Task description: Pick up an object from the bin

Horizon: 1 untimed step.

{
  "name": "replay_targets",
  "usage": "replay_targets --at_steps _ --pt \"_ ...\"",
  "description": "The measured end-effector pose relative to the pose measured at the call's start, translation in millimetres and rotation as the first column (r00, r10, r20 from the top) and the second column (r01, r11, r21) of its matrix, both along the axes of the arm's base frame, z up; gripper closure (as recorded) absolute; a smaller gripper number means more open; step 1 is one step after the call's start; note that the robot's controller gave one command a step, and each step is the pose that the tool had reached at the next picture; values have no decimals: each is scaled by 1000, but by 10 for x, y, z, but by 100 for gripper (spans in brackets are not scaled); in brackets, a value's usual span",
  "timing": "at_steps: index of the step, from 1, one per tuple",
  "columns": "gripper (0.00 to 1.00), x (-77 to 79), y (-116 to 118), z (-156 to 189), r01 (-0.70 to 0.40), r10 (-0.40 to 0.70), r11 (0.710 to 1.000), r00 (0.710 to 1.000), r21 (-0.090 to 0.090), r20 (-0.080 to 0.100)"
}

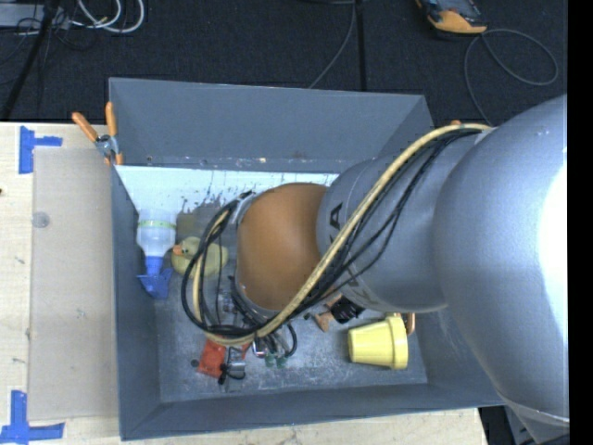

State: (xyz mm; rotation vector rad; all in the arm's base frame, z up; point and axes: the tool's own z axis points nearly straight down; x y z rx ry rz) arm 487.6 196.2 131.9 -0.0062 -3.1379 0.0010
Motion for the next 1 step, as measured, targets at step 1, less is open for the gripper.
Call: replay_targets --at_steps 1 --pt "0 -18 -161 -471 112 -112 994 994 -1 -3"
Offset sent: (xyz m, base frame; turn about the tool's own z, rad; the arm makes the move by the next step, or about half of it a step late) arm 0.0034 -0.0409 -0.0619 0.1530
